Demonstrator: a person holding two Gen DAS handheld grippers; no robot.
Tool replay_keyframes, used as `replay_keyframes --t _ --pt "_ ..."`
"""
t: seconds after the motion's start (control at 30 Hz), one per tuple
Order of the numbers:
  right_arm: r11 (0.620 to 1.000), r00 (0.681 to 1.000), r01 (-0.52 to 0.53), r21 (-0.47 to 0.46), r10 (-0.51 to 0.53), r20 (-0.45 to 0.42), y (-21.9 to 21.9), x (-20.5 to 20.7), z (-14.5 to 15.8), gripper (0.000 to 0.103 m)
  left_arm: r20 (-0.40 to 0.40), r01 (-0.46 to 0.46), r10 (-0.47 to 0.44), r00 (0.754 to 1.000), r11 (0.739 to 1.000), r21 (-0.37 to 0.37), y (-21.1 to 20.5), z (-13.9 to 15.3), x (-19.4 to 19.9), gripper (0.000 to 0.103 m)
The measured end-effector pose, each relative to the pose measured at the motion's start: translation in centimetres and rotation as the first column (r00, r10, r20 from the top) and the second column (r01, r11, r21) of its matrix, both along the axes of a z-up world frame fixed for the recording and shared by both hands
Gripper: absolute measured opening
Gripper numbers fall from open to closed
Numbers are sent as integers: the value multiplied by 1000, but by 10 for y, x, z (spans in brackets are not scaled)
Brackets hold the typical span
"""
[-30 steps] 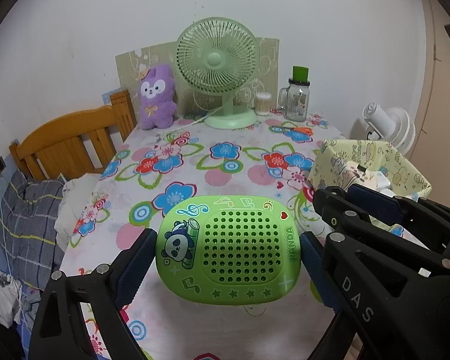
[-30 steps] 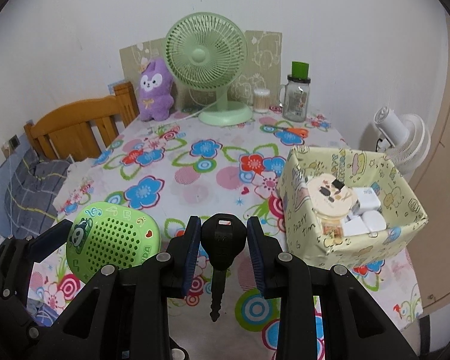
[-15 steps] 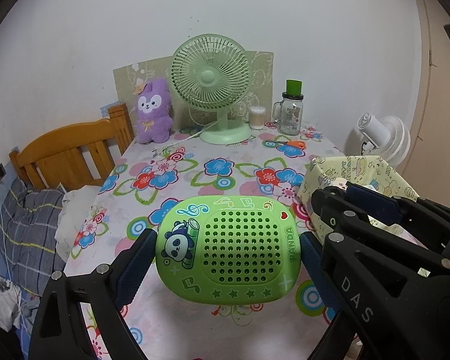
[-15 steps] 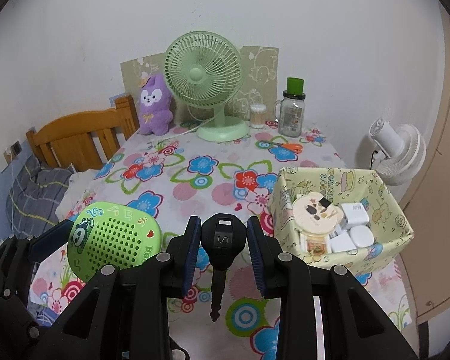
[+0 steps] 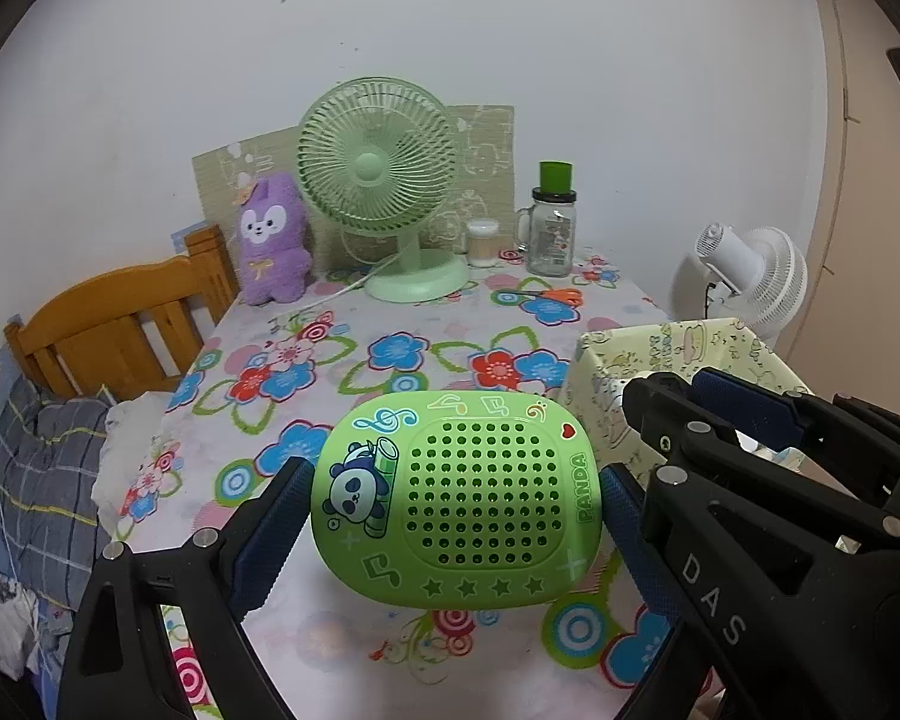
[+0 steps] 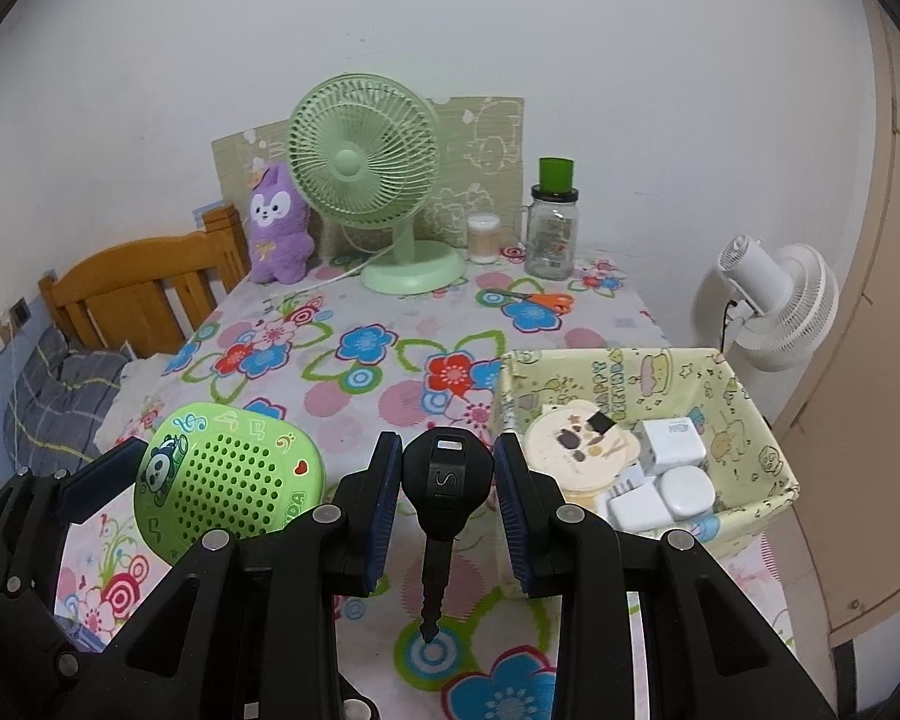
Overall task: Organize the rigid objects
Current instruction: 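Lift the speaker and key and carry both toward the yellow box, then lower the speaker and key into the yellow box and open both tools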
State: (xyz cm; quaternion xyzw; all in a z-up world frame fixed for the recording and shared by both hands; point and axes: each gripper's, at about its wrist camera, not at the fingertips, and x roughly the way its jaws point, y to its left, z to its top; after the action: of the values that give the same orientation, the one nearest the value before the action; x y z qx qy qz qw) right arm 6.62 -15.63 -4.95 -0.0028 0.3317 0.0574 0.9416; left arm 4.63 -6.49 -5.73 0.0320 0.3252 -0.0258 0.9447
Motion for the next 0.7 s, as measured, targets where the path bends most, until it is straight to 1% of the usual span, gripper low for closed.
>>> replay_keyframes --t 0.7 --pt "994 994 109 20 -109 -21 -68 24 -4 34 -22 114 -114 993 993 11 -63 -2 34 95"
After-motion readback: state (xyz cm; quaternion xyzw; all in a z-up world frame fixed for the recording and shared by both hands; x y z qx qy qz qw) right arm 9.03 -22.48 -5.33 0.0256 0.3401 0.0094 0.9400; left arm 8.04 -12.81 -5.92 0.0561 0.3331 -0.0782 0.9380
